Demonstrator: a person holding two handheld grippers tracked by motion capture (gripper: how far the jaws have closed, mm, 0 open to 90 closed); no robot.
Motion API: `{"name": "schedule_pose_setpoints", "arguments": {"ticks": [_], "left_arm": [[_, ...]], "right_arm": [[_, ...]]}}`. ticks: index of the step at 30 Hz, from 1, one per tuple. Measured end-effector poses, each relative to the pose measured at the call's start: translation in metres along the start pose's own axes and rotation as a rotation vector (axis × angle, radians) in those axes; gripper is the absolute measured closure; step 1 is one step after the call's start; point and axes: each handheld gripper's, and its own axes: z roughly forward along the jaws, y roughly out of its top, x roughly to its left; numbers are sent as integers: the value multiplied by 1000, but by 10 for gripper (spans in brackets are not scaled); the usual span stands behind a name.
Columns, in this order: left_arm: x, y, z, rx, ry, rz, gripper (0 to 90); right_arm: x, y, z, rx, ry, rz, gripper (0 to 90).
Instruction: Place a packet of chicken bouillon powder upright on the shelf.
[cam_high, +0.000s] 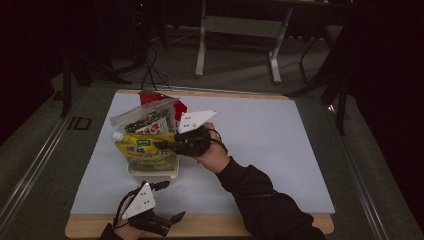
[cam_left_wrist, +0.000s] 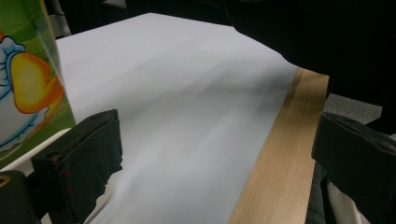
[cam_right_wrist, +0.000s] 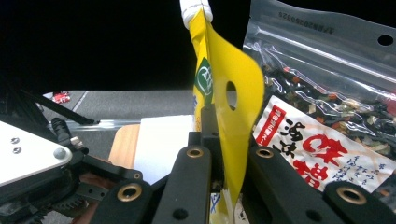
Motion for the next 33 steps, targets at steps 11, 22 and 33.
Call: {"name": "schedule_pose_setpoints", "arguments": {"ticks": [11,22,33], "left_arm": [[1,0,0,4,-6,-1,31],[1,-1,1,13,-8,-3,31],[0,-1,2,14,-9,-1,31]], "right_arm": [[5,-4,2,-29,29,3,900],[-3,-35,22,25,50,61,900],[-4,-44,17,34,50,82,729]]}}
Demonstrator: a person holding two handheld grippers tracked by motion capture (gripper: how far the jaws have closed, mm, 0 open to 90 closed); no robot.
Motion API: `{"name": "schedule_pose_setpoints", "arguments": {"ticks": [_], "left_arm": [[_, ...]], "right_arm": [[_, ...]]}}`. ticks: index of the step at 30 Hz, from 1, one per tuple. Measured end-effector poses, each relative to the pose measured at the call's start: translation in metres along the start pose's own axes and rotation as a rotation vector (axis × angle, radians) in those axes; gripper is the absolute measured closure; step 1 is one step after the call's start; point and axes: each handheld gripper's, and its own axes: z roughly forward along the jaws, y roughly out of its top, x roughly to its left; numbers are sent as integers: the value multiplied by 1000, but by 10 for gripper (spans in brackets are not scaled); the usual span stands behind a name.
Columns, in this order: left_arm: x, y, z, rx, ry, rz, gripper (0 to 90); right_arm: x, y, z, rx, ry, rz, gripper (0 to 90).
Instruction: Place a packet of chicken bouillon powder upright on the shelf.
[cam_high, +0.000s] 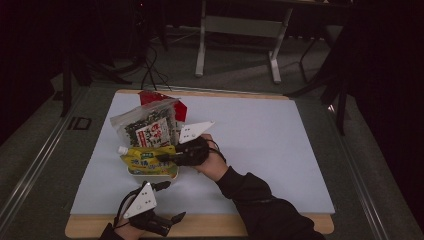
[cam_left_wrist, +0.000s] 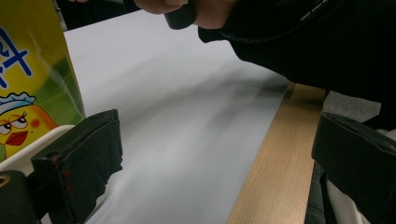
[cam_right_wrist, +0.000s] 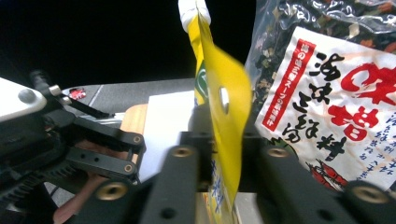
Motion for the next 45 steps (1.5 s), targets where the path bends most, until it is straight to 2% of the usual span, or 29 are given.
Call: {"name": "schedule_pose_setpoints", "arguments": {"ticks": [3,4,6,10,16,25,30,33,39,45], "left_arm": [[0,0,0,-1,-1,-3,30],[0,0,0,-1,-1,-3,31],[0,0,1,1,-2,1,31],[0,0,1,2,-1,3,31],[0,0,2,3,-4,-3,31],[0,-1,3,4,-8,-6,31],[0,-1,4,9,-12,-2,31],[0,0,5,10,-14,-2,31],[0,-1,7,15,-17,2,30],[0,-1,7,14,-16,0,31]], "right_arm": [[0,2,-5,-3,-16,3,651],[0,2,-5,-3,-16,3,651],[1,2,-14,-3,-40,8,593],[3,0,-21,-13,-62,-4,552],[4,-7,-39,-21,-106,2,475],[5,-26,-66,-21,-163,33,281],[3,-38,-79,-33,-182,71,246],[4,-48,-86,-27,-201,78,229],[4,-70,-99,-30,-205,120,210],[5,-91,-108,6,-225,148,211]]}}
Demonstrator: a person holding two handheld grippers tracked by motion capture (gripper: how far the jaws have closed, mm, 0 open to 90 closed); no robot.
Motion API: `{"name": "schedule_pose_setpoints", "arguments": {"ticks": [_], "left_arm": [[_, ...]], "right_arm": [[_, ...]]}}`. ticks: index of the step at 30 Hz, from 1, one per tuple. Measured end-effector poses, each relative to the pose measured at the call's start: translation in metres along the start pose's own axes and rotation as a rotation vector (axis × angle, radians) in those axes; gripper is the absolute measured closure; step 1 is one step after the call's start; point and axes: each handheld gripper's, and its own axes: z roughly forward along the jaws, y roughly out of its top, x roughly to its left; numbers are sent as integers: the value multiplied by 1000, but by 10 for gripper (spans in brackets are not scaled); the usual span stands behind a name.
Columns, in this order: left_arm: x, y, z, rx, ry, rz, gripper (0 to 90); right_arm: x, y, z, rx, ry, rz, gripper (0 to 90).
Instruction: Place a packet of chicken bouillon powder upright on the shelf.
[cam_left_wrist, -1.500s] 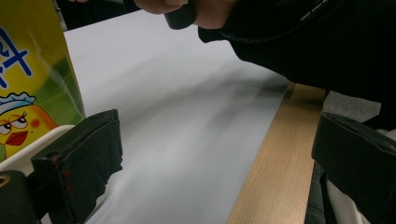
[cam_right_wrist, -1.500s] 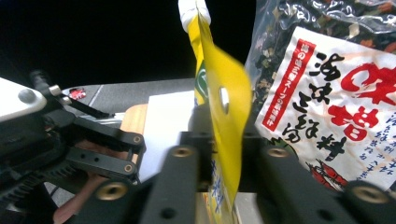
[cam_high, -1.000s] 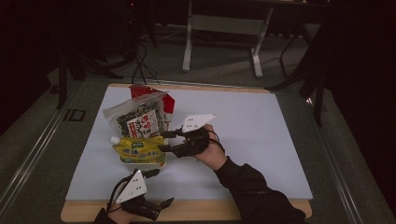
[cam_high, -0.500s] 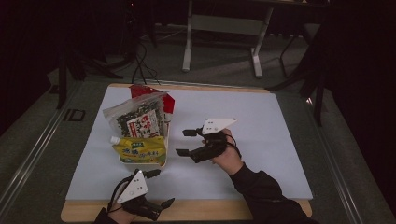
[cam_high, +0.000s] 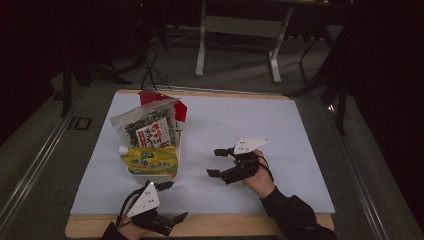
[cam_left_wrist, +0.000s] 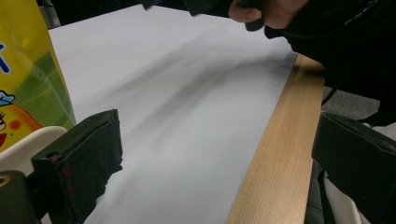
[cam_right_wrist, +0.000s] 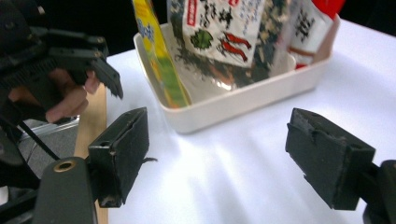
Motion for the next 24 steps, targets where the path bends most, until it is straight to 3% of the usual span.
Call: {"name": "schedule_pose_setpoints", "arguments": {"ticks": [24], "left_arm": [[0,0,0,4,-2,0,30]], "right_arm": [[-8,-48,-45,22,-101,46,152]]}}
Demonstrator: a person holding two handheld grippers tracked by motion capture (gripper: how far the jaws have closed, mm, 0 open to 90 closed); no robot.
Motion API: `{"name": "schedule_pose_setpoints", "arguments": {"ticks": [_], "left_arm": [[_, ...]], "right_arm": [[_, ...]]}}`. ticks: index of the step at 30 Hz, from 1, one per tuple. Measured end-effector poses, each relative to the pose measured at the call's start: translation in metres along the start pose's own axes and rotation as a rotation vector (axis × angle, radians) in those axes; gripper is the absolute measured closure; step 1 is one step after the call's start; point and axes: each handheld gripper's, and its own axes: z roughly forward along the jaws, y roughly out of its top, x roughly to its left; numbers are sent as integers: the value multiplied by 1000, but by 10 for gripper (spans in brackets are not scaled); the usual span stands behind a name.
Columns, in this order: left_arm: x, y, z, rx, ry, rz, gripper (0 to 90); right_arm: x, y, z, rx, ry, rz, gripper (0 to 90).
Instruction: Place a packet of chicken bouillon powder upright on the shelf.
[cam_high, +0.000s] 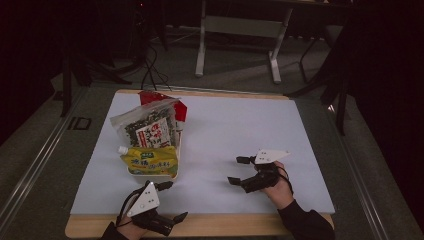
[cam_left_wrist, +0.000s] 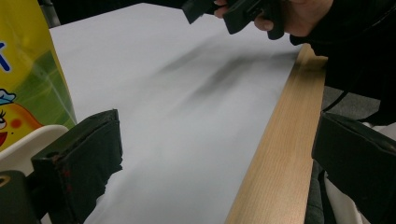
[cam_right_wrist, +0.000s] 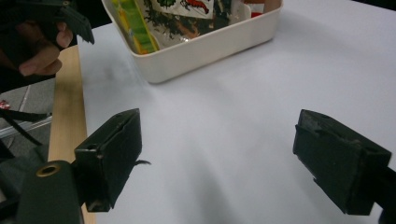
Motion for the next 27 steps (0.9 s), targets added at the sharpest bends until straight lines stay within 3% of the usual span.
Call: {"name": "schedule_pose_setpoints", "arguments": {"ticks": [6,27], "left_arm": [[0,0,0,0,0,0,31],[-1,-1,1,4,-1,3,30]], "right_arm": [[0,-9,-13,-18,-12,24,152],[-3,-40,-43,-5,-72,77,152]]}}
